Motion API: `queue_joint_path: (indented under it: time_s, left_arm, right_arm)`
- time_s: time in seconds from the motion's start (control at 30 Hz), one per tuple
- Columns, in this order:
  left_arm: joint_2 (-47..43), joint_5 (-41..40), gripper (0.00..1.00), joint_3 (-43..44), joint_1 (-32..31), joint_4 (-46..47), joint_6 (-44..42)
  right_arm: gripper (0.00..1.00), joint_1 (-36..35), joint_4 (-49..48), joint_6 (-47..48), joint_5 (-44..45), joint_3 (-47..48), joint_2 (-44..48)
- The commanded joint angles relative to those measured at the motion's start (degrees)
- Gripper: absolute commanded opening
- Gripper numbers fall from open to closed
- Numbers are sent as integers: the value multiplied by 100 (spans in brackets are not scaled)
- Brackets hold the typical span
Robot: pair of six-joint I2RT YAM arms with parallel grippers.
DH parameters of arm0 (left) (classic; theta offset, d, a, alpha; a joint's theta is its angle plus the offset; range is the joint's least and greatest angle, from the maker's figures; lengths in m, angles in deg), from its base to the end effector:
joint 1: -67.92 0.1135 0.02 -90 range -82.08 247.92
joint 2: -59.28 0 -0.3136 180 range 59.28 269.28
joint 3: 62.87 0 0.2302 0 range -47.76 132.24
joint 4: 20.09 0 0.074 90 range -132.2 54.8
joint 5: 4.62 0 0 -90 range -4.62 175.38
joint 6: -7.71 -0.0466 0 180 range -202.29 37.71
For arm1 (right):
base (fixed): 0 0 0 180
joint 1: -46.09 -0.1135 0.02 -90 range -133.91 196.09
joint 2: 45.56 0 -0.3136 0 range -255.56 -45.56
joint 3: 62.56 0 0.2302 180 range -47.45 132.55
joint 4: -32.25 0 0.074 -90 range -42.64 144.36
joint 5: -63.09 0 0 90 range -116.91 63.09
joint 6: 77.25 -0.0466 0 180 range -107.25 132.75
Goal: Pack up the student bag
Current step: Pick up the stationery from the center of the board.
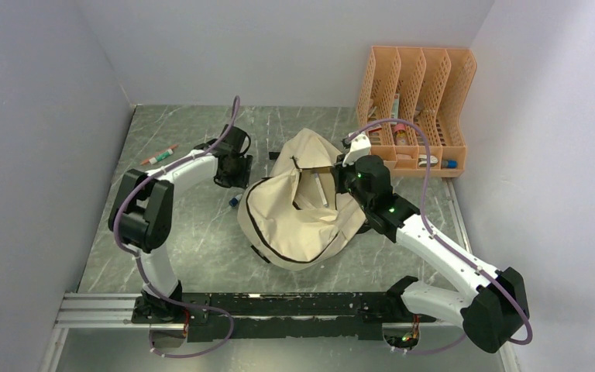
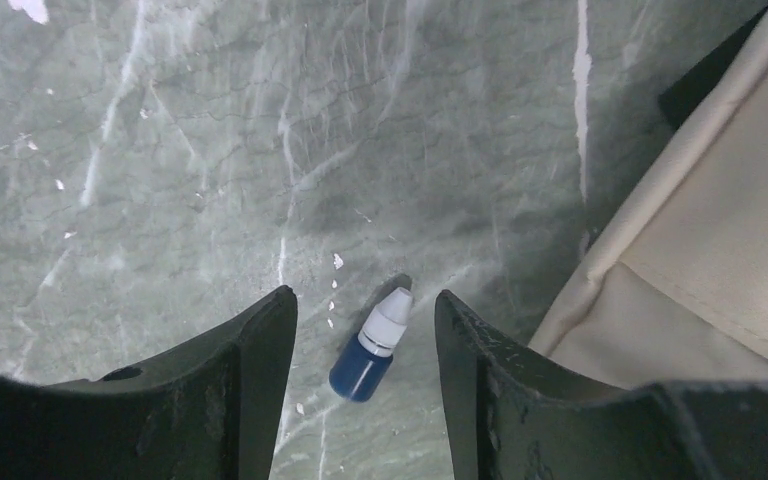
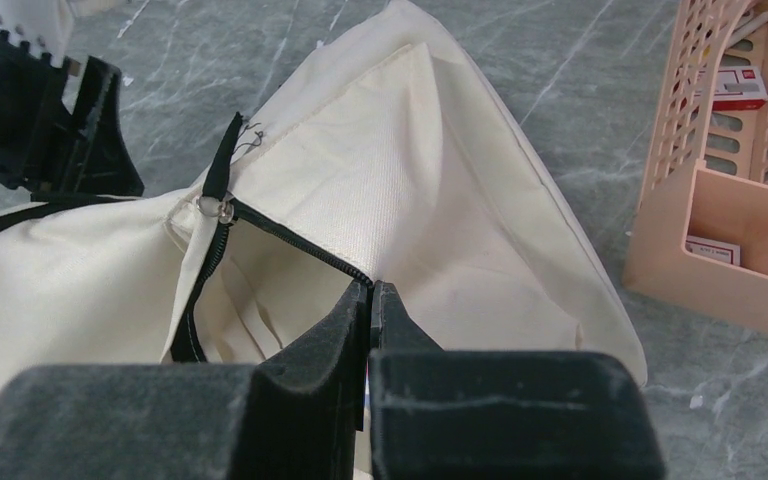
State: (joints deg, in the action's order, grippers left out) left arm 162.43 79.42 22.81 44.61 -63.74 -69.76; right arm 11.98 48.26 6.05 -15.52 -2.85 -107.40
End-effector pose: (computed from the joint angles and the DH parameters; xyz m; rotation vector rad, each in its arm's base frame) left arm 0.3408 -0.1416 0.2444 0.2119 2.6215 -0.0781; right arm 0.1838 0.1134 0.3442 -0.3146 1.8657 0.3004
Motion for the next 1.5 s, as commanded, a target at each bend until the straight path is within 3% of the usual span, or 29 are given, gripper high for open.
queue_joint_path:
  time_s: [0.0,0.77,1.07,1.3,1.47]
  left_arm:
    - [187,67,57,198,37,-319,-146]
    - [434,-11,47,-286,20,-441,267]
    - [413,-23,33,-259,20,-476,267]
    - [231,-16,17,-234,20,-468,317]
    - [-167,-147,12,-270,20,-394,426]
  right_arm:
    - [0,119,-108,-22,128,136,143]
    - [0,132,-108,-116,-81,130,27]
    - [0,132,-108,-125,-32,78,101]
    - [0,132,-108,-156,-149,58,61]
    - [0,132,-108,-157,-272,79,17]
